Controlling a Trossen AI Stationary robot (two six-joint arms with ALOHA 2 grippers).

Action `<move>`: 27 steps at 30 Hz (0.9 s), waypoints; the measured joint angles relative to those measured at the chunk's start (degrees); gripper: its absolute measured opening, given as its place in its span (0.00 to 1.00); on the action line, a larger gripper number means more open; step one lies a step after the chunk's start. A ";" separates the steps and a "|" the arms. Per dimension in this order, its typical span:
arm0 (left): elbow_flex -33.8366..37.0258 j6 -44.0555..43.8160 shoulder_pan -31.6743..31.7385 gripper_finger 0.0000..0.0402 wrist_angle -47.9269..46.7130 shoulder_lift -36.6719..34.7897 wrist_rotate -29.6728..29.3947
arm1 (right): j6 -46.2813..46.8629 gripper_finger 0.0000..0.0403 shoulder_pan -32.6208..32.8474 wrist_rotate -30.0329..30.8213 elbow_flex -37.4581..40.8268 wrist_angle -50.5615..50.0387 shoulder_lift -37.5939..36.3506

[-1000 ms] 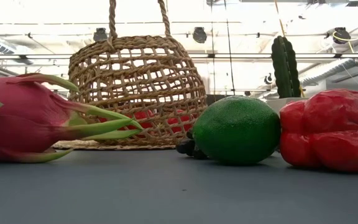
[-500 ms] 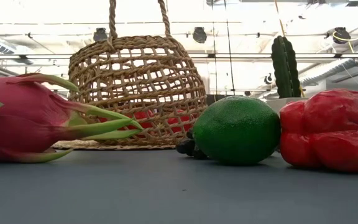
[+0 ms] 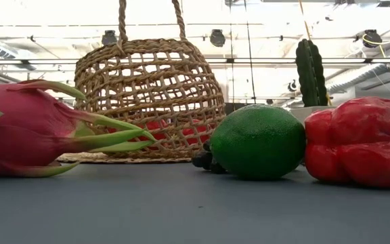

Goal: Build produce basket
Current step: Put the red apple into the basket

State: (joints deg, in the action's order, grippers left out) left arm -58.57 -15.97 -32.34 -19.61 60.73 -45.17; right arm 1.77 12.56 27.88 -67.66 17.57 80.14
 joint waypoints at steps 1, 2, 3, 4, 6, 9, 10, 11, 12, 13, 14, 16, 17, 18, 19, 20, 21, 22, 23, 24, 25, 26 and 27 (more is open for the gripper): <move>0.00 0.40 0.00 0.42 0.68 0.00 0.04 | -0.04 0.89 -1.43 -1.84 -0.80 -0.25 0.00; 0.00 0.46 0.00 0.42 0.96 0.00 0.04 | 0.20 0.89 -2.89 -3.84 -1.46 -0.49 0.00; 0.00 0.48 0.00 0.42 0.99 0.00 0.03 | 0.65 0.89 -4.43 -5.60 -2.22 -0.95 0.00; 0.00 0.48 0.00 0.42 1.09 0.00 0.04 | 1.24 0.89 -5.86 -7.41 -2.97 -1.18 0.03; 0.00 0.70 0.00 0.42 1.09 0.00 0.02 | 2.32 0.89 -8.83 -10.62 -4.56 -1.41 0.60; 0.00 0.75 0.00 0.42 1.09 0.00 0.02 | 3.30 0.89 -12.67 -14.02 -6.94 -3.22 2.07; 0.00 0.79 0.00 0.42 1.09 0.00 0.02 | 3.61 0.89 -13.77 -14.91 -8.05 -3.61 2.93; 0.00 0.79 0.00 0.42 1.06 0.00 0.04 | 3.82 0.89 -14.86 -15.88 -9.13 -4.47 3.76; 0.00 0.79 0.00 0.42 1.10 0.01 0.04 | 3.98 0.89 -15.87 -16.61 -10.13 -5.47 4.52; 0.00 0.79 0.00 0.42 1.14 0.00 0.02 | 4.08 0.89 -16.82 -17.49 -11.50 -6.62 5.54; 0.00 0.79 0.00 0.42 1.15 0.00 0.02 | 4.36 0.89 -17.76 -18.30 -12.95 -7.42 6.53; 0.00 0.79 0.00 0.42 1.14 0.01 0.02 | 4.71 0.89 -19.55 -20.55 -15.72 -9.66 8.38; 0.00 0.79 0.00 0.42 1.17 0.00 0.02 | 4.86 0.89 -20.38 -21.72 -16.85 -10.21 9.46; 0.00 0.79 0.00 0.42 1.20 0.00 0.02 | 4.90 0.89 -21.10 -22.98 -18.02 -10.10 10.68; 0.00 0.79 0.00 0.42 1.24 0.02 0.02 | 4.90 0.89 -21.68 -23.81 -18.96 -10.12 11.76; 0.00 0.79 0.00 0.42 1.26 0.02 0.02 | 4.93 0.89 -22.26 -24.59 -19.80 -10.69 12.83; 0.00 0.79 0.00 0.42 1.28 0.00 0.02 | 4.90 0.89 -22.77 -25.30 -20.63 -11.15 13.95; 0.00 0.79 0.00 0.42 1.28 0.01 0.03 | 4.80 0.89 -23.20 -25.83 -21.65 -11.27 15.18; 0.00 0.79 0.00 0.42 1.28 0.00 0.02 | 4.53 0.89 -23.59 -26.65 -22.54 -11.34 16.40; 0.00 0.79 0.00 0.42 1.27 0.01 0.02 | 4.22 0.89 -24.00 -27.16 -23.47 -12.55 17.36; 0.00 0.79 0.00 0.42 1.28 0.00 0.02 | 3.64 0.89 -24.32 -27.90 -24.28 -13.62 18.46; 0.00 0.79 0.00 0.42 1.26 0.02 0.02 | 3.21 0.89 -24.62 -28.22 -25.10 -14.00 19.70; 0.00 0.79 0.00 0.42 1.26 0.00 0.02 | 2.65 0.89 -24.85 -28.19 -25.61 -14.48 20.72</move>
State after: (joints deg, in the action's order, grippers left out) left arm -58.57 -15.18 -32.34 -18.35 60.73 -45.14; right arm 4.42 -12.29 -0.31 -93.26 3.10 100.86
